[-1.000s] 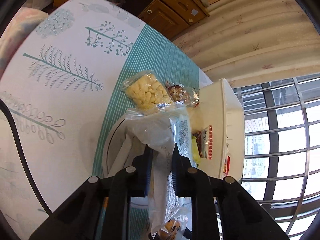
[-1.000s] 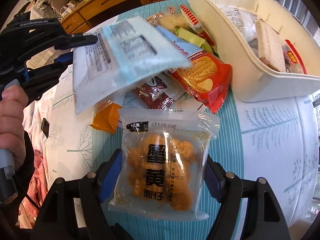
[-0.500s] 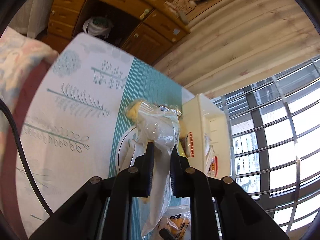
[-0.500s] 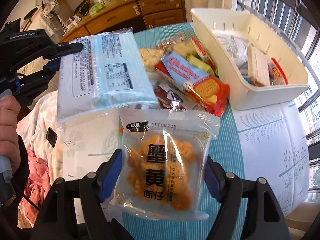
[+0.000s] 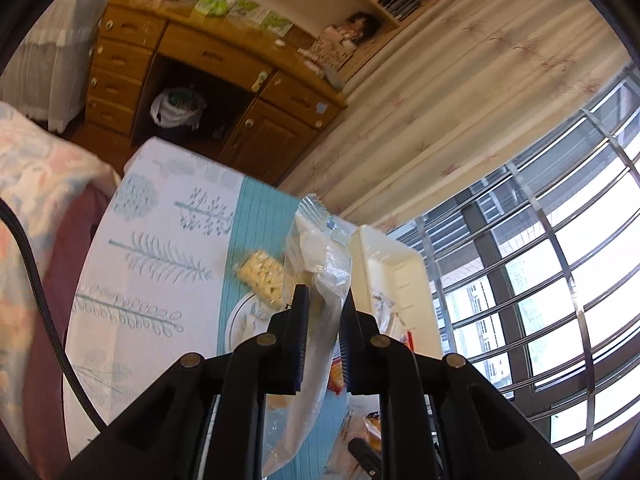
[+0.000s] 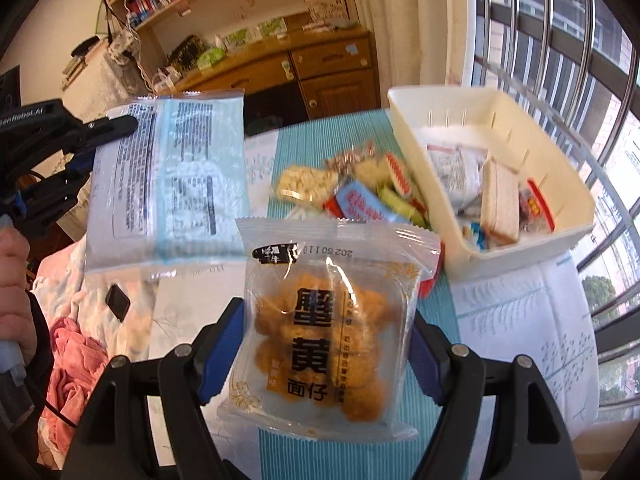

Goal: Organize snacks
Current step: 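Carry both bags into the white tray and open both tools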

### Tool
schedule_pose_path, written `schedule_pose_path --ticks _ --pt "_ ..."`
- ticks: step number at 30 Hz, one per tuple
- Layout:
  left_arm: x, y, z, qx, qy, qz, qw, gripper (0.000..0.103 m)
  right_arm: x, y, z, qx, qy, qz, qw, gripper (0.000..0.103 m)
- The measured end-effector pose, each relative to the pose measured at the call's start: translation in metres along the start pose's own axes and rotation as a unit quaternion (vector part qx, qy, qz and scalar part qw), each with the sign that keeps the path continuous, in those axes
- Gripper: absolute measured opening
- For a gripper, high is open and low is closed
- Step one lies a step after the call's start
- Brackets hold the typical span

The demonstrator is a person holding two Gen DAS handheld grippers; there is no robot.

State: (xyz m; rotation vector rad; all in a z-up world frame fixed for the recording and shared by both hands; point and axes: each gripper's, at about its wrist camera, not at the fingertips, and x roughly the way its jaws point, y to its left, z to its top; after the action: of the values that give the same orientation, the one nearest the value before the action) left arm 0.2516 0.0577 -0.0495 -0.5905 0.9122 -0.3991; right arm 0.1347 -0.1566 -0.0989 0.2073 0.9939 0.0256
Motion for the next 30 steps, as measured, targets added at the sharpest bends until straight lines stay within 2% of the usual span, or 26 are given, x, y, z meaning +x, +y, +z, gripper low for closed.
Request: schedule_pose_path --ticks 7,15,21,30 --pt "-0.013 -0.043 0.005 0.018 -0.033 -0.001 0.9993 0.012 -0.018 -0.026 0.033 0.002 -0.022 0.031 0.999 0.075" --pt "-0.007 -0.105 0.004 0.035 -0.071 0.001 0.9968 0.012 -0.034 -0.068 0.072 -0.025 -0.048 0.043 0.998 0.075" --pt "0.018 -0.157 -0.006 0.064 -0.078 -0.005 0.9949 0.012 -0.035 -0.110 0.095 -0.034 -0.053 0.046 0.997 0.075" --pt "0.071 -0.215 -0.026 0.073 -0.066 -0.023 0.9949 0.012 -0.023 -0.169 0.112 -0.042 -0.040 0.043 0.997 0.076"
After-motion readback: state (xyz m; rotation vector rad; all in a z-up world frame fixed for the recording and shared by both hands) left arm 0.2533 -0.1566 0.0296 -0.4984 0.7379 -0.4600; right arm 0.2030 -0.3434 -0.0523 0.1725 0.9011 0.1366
